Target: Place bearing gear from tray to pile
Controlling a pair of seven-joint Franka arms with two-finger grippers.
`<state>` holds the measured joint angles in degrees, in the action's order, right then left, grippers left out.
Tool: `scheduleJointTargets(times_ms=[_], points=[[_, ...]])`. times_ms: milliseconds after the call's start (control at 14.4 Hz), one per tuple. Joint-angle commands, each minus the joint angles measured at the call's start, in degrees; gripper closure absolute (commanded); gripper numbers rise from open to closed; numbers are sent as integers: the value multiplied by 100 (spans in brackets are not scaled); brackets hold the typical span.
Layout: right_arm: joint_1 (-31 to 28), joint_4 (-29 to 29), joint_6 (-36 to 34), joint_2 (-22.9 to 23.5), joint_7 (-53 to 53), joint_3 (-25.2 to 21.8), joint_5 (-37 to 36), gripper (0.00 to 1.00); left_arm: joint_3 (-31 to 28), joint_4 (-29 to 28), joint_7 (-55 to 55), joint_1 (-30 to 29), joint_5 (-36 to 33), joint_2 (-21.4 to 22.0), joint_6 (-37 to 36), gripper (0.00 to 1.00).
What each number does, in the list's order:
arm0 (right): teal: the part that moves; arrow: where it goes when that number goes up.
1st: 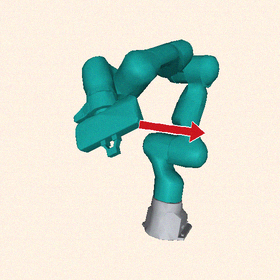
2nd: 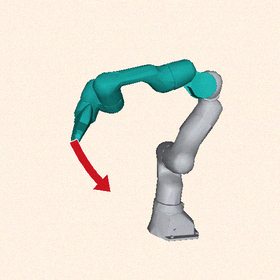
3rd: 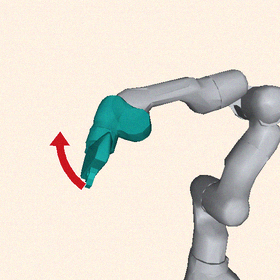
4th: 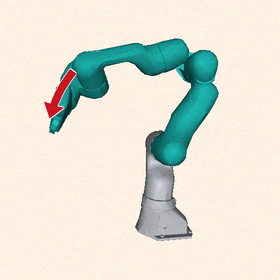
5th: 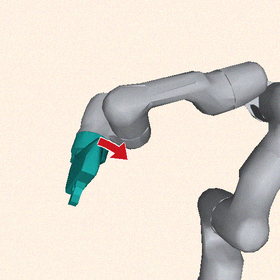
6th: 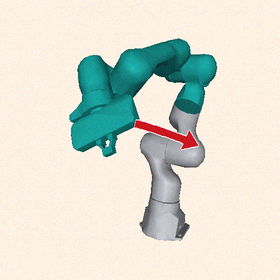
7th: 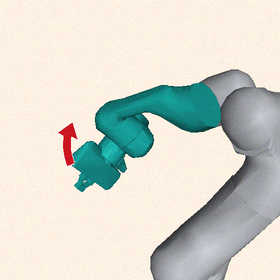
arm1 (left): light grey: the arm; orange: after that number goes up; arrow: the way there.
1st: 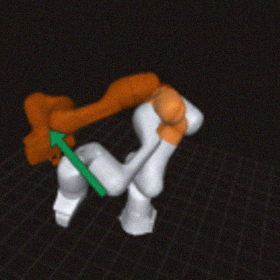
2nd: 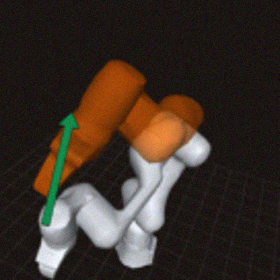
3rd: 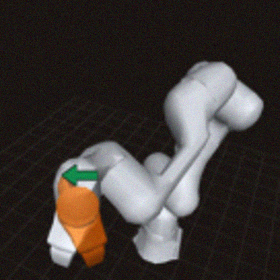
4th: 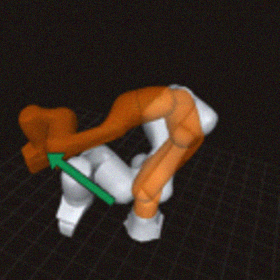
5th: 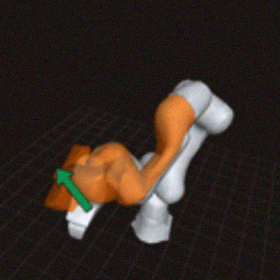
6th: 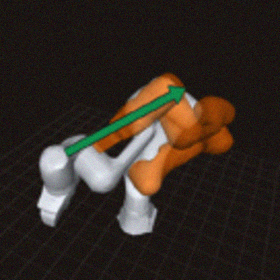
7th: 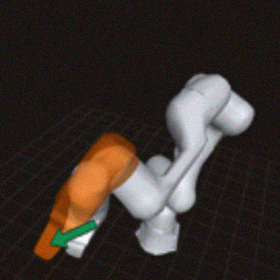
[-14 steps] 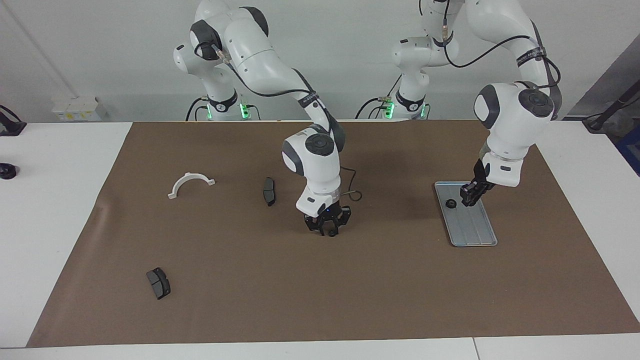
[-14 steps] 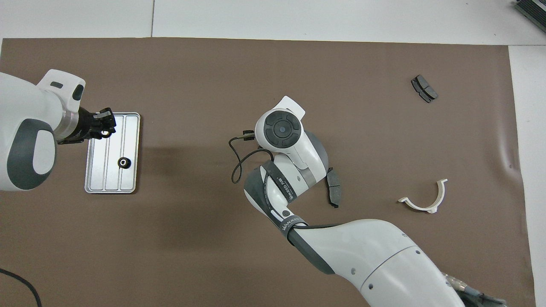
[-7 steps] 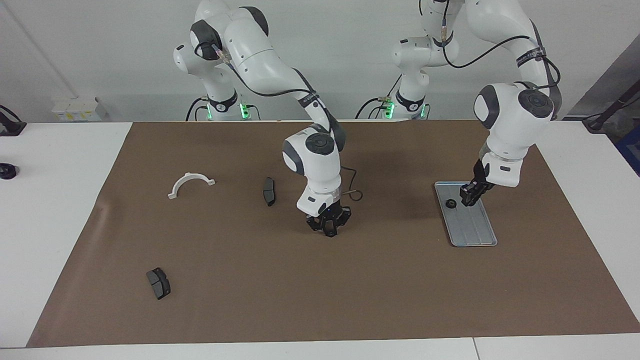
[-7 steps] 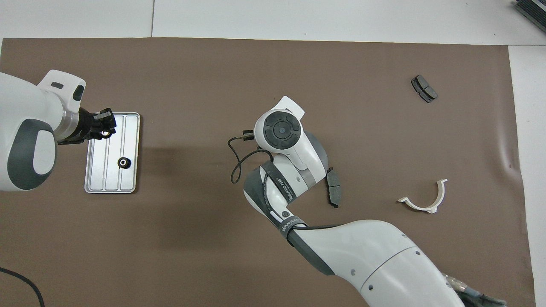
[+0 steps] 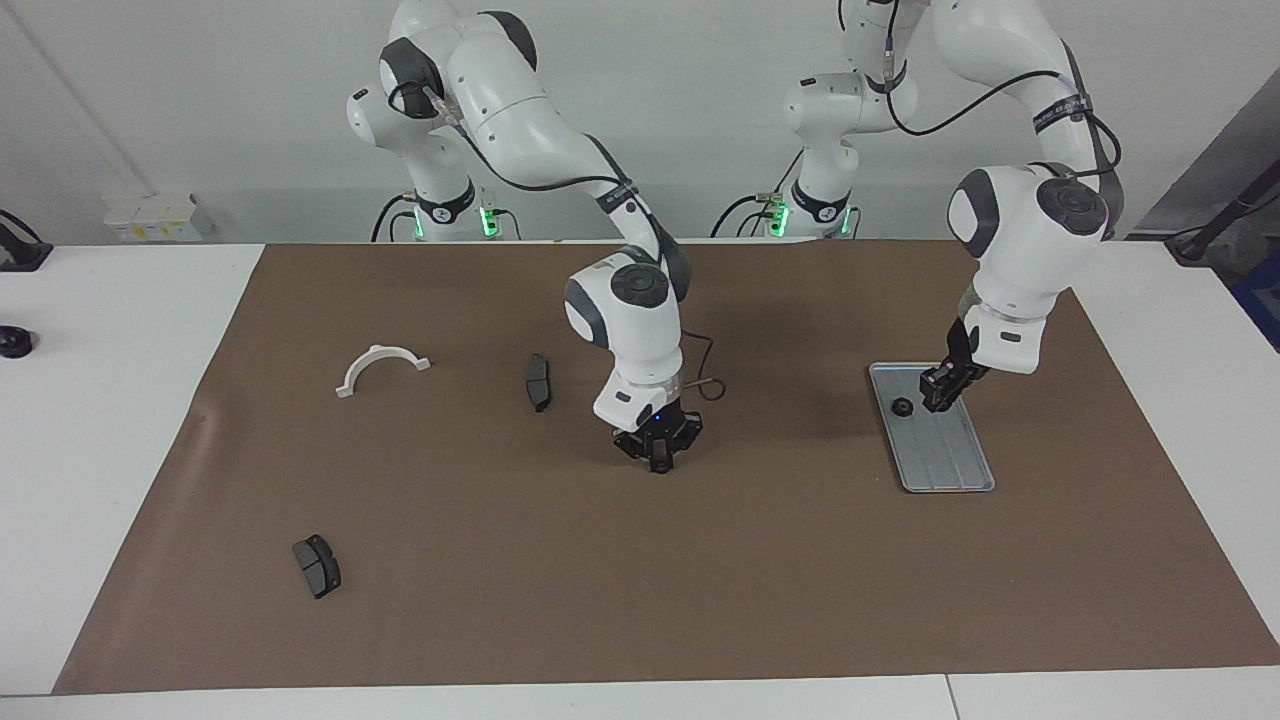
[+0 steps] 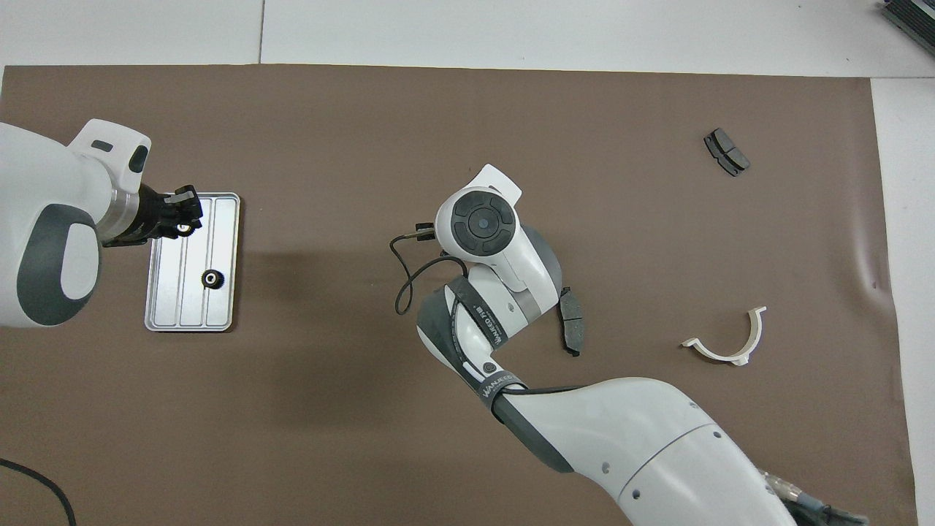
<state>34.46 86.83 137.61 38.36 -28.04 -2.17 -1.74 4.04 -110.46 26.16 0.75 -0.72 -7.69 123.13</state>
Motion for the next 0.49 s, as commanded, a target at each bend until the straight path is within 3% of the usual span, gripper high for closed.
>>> scheduleJointTargets(times_ms=[0, 278, 417], points=[[-308, -323, -558, -4, 341, 33, -229, 100, -53, 51, 126, 346, -68, -31, 149, 100], [-965, -368, -1016, -240, 1122, 59, -169, 100, -53, 42, 467, 1196, -7, -119, 790, 100], [-1414, -368, -1358, -398, 1842, 85, -125, 100, -53, 147, 1116, 1698, -16, -381, 1097, 100]])
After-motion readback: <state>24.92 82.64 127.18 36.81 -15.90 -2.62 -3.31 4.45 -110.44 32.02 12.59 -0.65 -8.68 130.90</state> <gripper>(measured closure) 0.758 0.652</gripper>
